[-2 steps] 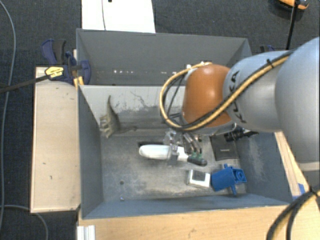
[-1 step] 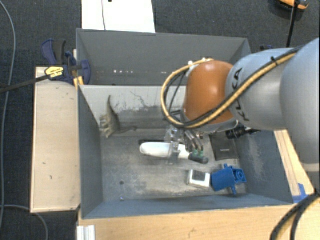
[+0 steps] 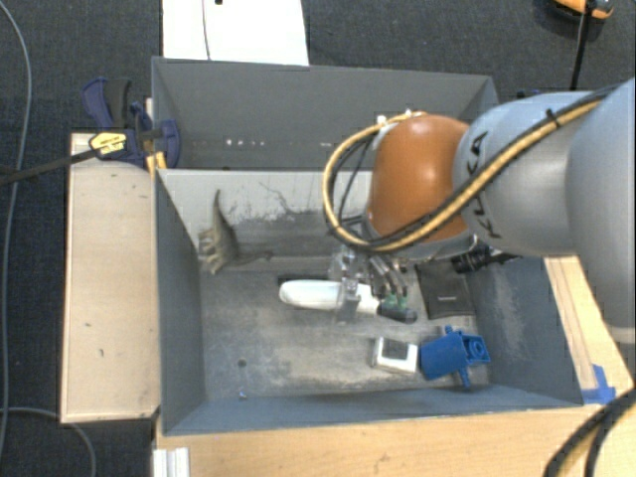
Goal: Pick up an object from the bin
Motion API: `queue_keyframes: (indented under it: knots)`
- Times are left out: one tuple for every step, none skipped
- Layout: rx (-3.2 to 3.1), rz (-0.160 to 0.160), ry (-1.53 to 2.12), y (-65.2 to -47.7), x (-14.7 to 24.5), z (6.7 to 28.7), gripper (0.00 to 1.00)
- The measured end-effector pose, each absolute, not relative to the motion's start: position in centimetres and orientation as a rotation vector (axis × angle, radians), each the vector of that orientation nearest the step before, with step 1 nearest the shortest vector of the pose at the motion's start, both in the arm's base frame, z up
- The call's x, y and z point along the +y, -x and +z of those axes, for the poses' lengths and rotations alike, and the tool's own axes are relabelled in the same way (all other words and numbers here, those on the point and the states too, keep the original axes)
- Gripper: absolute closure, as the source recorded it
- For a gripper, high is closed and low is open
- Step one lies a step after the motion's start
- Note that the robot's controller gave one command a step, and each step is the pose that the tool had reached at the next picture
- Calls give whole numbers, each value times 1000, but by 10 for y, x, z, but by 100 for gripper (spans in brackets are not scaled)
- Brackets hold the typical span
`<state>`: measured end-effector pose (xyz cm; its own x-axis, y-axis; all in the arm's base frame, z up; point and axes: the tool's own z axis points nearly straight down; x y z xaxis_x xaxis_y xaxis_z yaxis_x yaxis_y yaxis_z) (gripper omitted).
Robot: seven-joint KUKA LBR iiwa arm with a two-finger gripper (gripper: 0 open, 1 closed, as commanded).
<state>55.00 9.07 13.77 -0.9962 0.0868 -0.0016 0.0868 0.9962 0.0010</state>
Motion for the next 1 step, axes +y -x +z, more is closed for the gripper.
queue_keyframes:
  knots:
    - [3137, 1, -136, -550, 91, 147, 100]
